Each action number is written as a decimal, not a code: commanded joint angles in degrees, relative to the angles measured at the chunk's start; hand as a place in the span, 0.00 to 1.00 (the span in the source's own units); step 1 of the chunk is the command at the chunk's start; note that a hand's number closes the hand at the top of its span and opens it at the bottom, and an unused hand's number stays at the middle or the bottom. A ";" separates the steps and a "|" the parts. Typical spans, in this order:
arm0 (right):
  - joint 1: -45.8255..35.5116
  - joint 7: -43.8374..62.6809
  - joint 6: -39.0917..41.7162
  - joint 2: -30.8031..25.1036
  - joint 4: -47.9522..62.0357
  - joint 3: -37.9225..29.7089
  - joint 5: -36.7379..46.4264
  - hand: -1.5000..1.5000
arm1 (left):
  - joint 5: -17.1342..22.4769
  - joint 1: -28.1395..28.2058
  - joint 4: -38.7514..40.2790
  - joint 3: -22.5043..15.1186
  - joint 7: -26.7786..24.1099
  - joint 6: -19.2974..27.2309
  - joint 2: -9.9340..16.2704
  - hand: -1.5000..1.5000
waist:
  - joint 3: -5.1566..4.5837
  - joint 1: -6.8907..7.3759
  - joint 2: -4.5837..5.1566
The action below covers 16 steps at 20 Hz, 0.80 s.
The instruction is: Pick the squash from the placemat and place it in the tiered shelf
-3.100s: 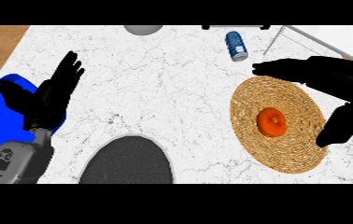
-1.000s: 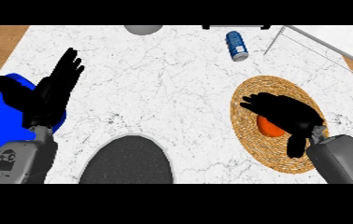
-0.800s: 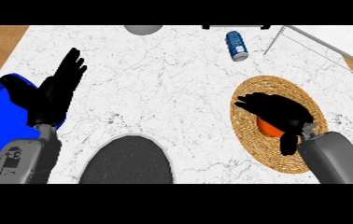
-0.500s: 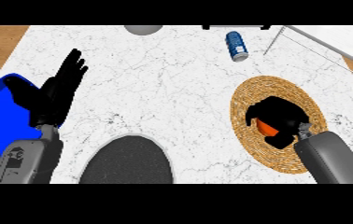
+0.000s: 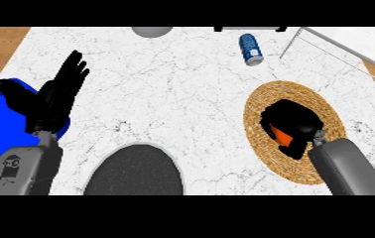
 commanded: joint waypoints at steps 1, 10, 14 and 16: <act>6.36 -1.16 1.12 -0.76 -7.81 -2.74 -3.40 1.00 | 0.64 2.23 -1.67 1.24 -0.09 -0.84 0.39 0.50 | 0.25 -0.39 0.04; 37.19 -3.04 1.93 -3.77 -38.77 -5.68 -15.58 1.00 | 0.37 3.29 -2.61 1.92 1.23 0.19 0.62 0.50 | 0.18 -3.02 -0.28; 39.74 -1.63 7.56 1.37 -47.77 -11.97 -30.05 1.00 | -1.38 3.16 -3.60 0.80 1.28 2.34 -0.72 0.50 | 0.12 -3.75 -0.28; 40.14 -1.20 7.95 1.51 -52.08 -18.78 -36.28 1.00 | -0.65 5.01 -4.14 0.60 1.00 0.60 -0.28 0.50 | 0.15 -2.88 -0.32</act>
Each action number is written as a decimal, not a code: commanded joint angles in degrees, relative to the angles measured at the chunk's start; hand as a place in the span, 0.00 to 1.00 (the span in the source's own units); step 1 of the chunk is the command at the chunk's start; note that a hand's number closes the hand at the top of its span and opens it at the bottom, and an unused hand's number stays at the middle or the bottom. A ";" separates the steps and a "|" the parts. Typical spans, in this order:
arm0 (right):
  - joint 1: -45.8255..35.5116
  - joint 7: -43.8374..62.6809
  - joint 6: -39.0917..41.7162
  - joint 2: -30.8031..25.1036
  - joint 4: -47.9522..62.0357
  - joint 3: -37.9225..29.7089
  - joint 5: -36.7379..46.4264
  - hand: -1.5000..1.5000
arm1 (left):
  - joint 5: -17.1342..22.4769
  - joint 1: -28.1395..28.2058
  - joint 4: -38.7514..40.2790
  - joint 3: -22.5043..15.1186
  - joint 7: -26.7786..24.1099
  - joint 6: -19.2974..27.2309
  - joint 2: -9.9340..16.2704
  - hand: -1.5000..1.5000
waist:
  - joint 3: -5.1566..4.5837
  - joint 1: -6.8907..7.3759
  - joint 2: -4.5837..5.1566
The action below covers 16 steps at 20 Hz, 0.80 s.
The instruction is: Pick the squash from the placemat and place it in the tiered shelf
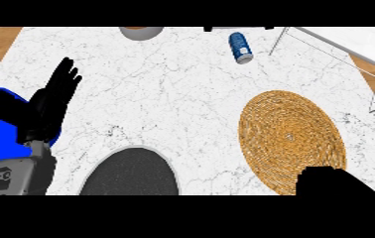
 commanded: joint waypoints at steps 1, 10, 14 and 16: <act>3.85 1.32 4.63 1.65 -10.47 -10.34 -14.64 1.00 | -0.93 -1.35 0.48 -0.18 0.42 1.07 -0.28 0.50 | -0.02 -0.47 0.10; -5.08 24.85 13.06 -2.80 -15.40 -35.20 -45.38 1.00 | -0.48 -1.41 0.99 -0.33 -0.65 -0.45 -0.48 0.50 | -0.08 2.16 0.54; -14.44 39.81 8.93 -8.19 -16.32 -37.83 -50.77 1.00 | 0.48 -4.65 -0.22 0.00 3.36 -1.14 0.78 0.50 | -0.07 2.91 0.47; -20.88 40.27 9.23 -15.12 -5.72 -41.89 -53.50 1.00 | -0.01 -2.97 1.10 -0.66 0.68 -1.33 -0.63 0.50 | -0.03 3.49 0.64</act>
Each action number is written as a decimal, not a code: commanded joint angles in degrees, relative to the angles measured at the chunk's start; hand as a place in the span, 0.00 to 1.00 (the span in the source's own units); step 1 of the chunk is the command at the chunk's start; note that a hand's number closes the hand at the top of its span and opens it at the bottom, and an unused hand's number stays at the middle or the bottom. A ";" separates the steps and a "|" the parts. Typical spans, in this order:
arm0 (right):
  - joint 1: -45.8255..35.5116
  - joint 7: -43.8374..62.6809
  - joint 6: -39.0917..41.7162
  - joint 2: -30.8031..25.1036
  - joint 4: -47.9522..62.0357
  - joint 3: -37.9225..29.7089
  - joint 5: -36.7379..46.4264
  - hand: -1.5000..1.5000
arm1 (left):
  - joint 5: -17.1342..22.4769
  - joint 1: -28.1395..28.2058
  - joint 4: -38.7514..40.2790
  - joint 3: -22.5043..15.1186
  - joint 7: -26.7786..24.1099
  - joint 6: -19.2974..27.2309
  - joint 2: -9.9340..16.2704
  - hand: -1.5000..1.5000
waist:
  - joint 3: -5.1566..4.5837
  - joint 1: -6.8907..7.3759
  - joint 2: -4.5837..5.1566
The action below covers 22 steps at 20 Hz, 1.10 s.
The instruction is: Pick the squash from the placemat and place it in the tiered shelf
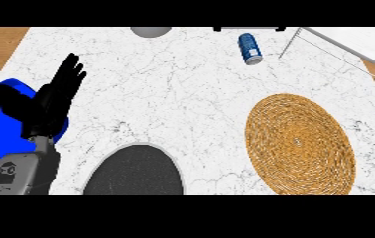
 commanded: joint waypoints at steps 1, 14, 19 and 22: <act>-10.19 11.19 -0.44 -9.83 6.55 -5.95 -9.31 1.00 | -1.32 -0.82 0.34 -1.25 0.46 0.90 -1.17 0.50 | 0.03 0.52 0.06; -26.75 -2.01 0.49 -21.88 49.34 -3.93 0.81 1.00 | -1.48 -3.65 1.08 -0.49 1.97 0.32 -1.05 0.50 | 0.23 1.42 0.42; -34.73 -7.64 -3.65 -23.15 61.16 2.36 7.35 1.00 | -0.83 -1.88 3.54 0.57 -2.21 -2.06 -0.91 0.50 | 0.18 1.88 0.49; -37.91 -15.56 -2.95 -25.67 71.76 2.44 9.80 1.00 | -3.29 -6.05 3.34 -1.68 0.70 1.18 -2.92 0.50 | 0.24 1.86 0.66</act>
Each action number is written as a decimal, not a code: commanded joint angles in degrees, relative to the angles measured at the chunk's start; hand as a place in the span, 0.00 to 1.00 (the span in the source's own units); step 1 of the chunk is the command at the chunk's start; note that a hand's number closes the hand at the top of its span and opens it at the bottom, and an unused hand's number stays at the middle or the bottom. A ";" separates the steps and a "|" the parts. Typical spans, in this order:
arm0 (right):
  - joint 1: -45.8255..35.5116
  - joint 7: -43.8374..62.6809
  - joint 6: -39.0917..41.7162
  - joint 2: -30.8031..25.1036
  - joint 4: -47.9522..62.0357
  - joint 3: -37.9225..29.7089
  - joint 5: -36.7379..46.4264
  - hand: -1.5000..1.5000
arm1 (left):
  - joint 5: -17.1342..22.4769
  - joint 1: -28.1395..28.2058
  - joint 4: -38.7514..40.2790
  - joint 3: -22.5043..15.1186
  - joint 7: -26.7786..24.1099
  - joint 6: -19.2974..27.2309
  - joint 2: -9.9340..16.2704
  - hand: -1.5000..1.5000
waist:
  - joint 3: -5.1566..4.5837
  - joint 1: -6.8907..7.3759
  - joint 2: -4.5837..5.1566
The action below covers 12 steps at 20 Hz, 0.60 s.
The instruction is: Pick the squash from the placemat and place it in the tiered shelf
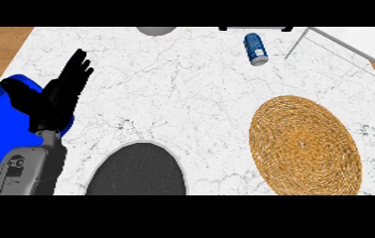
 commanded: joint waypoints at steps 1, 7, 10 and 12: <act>-5.88 -9.50 -1.88 -2.06 14.00 3.54 5.62 1.00 | 1.60 0.46 -0.96 0.28 0.87 -1.99 0.33 0.50 | 0.02 0.59 0.11; -10.44 -20.11 -4.81 -2.67 27.28 6.37 10.80 1.00 | -0.24 -0.59 -4.50 -0.37 3.42 0.98 -0.67 0.50 | 0.06 0.72 0.13; -14.59 -22.82 -2.01 -7.55 35.58 6.04 11.77 1.00 | -0.71 -0.08 -2.57 -0.85 1.72 -0.04 -0.87 0.50 | 0.08 0.86 0.34; -16.94 -24.99 -2.46 -6.72 37.55 7.62 13.16 1.00 | -0.78 -0.40 -2.34 -0.78 3.19 0.37 -1.02 0.50 | 0.06 0.68 0.25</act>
